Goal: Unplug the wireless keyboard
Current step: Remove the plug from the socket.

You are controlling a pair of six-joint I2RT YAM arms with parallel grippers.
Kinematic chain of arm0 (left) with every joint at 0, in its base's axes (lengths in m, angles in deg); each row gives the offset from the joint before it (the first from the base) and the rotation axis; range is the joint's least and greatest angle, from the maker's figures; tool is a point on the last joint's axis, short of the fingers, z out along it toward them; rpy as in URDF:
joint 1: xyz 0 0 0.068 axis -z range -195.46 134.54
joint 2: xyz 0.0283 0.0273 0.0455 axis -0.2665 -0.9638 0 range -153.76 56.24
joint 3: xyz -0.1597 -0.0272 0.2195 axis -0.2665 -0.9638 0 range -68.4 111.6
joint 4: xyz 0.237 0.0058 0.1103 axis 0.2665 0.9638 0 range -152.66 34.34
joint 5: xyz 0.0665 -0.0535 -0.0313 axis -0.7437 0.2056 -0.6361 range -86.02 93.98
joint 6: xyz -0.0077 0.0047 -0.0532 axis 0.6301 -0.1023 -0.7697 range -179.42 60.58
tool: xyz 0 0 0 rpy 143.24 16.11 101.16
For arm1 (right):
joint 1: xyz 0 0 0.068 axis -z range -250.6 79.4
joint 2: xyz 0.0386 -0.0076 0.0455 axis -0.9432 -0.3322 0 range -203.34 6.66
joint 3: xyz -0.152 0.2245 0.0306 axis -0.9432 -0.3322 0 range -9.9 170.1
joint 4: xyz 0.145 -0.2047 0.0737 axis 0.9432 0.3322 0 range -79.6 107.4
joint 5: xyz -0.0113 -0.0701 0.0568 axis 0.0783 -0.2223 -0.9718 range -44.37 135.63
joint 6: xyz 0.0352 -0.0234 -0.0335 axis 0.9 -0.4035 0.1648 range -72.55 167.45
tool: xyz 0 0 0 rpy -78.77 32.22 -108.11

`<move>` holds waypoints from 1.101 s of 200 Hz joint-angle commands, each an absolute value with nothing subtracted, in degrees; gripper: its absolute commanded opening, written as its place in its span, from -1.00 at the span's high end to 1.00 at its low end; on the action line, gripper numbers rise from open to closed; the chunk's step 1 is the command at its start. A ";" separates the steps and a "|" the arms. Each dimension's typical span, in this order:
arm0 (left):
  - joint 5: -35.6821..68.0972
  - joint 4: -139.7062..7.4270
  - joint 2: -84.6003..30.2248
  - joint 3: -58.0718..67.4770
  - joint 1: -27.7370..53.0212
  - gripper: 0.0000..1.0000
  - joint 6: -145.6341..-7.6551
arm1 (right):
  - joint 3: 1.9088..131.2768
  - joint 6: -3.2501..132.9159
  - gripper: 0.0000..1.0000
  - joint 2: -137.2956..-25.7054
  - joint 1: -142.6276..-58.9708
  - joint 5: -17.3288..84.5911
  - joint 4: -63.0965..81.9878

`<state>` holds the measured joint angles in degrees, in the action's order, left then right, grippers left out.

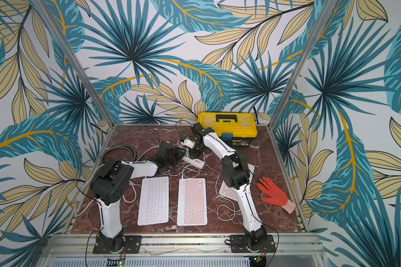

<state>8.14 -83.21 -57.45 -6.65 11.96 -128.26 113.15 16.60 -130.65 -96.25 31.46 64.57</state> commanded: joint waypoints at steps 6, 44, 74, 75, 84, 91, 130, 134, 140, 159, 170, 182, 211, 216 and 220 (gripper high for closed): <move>7.96 -69.52 -61.50 -10.82 11.45 0.00 -129.16 | 113.06 19.51 0.62 -131.78 -96.76 32.11 63.18; 9.36 -69.51 -62.48 -10.75 11.45 0.01 -129.95 | 100.01 16.45 0.67 -124.38 -99.92 42.47 46.00; 9.69 -69.44 -62.98 -10.65 11.45 0.01 -130.26 | 99.78 16.41 0.69 -122.70 -100.71 43.60 44.57; 9.69 -69.43 -63.00 -10.70 11.40 0.01 -130.26 | 99.87 16.42 0.69 -122.70 -100.68 43.52 44.67; 9.69 -69.47 -63.06 -10.79 11.35 0.01 -130.26 | 101.48 16.82 0.69 -123.16 -100.58 42.74 46.65; 9.69 -69.43 -63.05 -10.90 11.36 0.01 -130.28 | 103.77 17.65 0.68 -124.08 -100.36 41.43 49.14; 9.55 -69.52 -62.95 -11.96 11.20 0.02 -130.70 | 115.06 25.34 0.68 -129.37 -96.24 22.45 61.77; 9.60 -69.51 -63.07 -12.04 11.10 0.02 -130.76 | 114.92 25.51 0.68 -129.36 -95.90 20.97 61.71; 9.62 -69.58 -63.15 -12.19 11.09 0.02 -130.75 | 114.88 26.15 0.68 -129.38 -95.42 19.61 61.43; 9.70 -69.54 -63.12 -12.46 11.09 0.02 -130.62 | 115.09 27.92 0.67 -129.74 -94.16 17.12 61.04; 9.53 -69.54 -63.08 -12.60 11.11 0.03 -130.62 | 115.00 28.46 0.67 -129.84 -93.64 16.71 60.82; 9.44 -69.51 -63.13 -12.73 11.10 0.03 -130.44 | 114.64 28.46 0.67 -129.71 -93.43 17.12 60.57; 9.34 -69.52 -62.99 -12.77 10.91 0.03 -130.52 | 111.89 27.21 0.67 -127.74 -94.62 23.52 57.72; 9.33 -69.51 -62.98 -12.78 10.96 0.03 -130.46 | 110.90 26.55 0.67 -127.19 -95.20 26.11 56.81; 9.38 -69.52 -62.96 -12.69 10.85 0.03 -130.44 | 109.94 25.97 0.67 -126.62 -95.81 28.40 55.80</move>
